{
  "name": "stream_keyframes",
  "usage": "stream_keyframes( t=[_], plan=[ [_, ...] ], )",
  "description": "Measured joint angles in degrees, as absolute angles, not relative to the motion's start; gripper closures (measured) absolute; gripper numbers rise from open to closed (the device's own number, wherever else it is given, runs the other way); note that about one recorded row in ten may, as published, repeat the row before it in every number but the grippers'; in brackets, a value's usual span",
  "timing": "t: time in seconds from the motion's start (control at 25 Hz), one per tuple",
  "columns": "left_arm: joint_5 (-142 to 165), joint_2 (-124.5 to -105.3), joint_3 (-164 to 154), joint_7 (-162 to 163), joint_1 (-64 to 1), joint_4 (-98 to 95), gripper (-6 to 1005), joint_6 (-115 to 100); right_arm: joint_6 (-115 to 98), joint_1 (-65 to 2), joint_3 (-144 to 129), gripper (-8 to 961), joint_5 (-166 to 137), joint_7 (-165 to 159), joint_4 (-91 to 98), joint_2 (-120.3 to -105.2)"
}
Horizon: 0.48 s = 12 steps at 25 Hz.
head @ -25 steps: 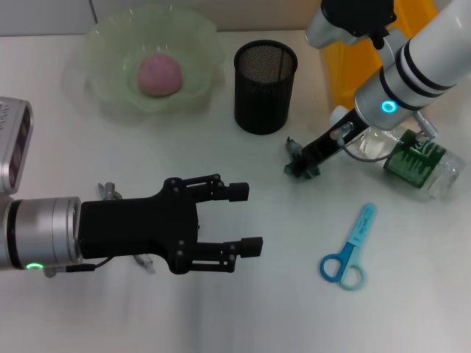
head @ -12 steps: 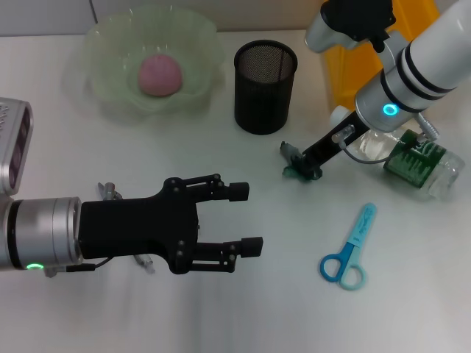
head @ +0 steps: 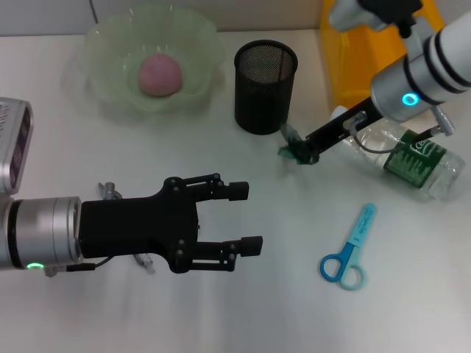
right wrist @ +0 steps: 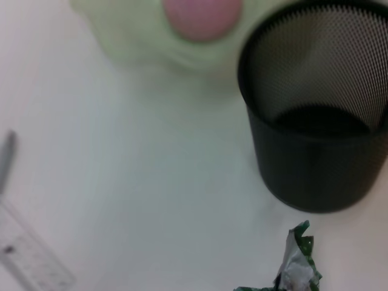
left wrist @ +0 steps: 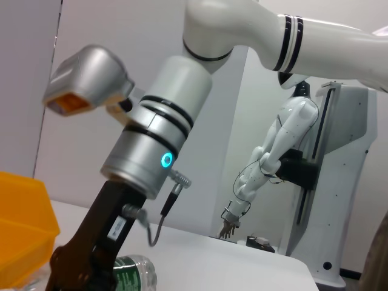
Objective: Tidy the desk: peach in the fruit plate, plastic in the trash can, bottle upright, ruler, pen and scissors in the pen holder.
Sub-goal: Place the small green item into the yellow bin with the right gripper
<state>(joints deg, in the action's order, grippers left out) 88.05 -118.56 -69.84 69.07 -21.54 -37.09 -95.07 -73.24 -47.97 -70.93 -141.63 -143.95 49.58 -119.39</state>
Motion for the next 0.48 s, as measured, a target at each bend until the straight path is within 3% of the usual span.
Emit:
stream_keyframes(
  t=[0.48],
  plan=[
    [88.0,-118.56,-68.5,69.1,-21.6,-37.1,198,-94.7,-77.3,-28.9,-69.5,917,-126.5,-139.5,76.0,-119.28]
  ],
)
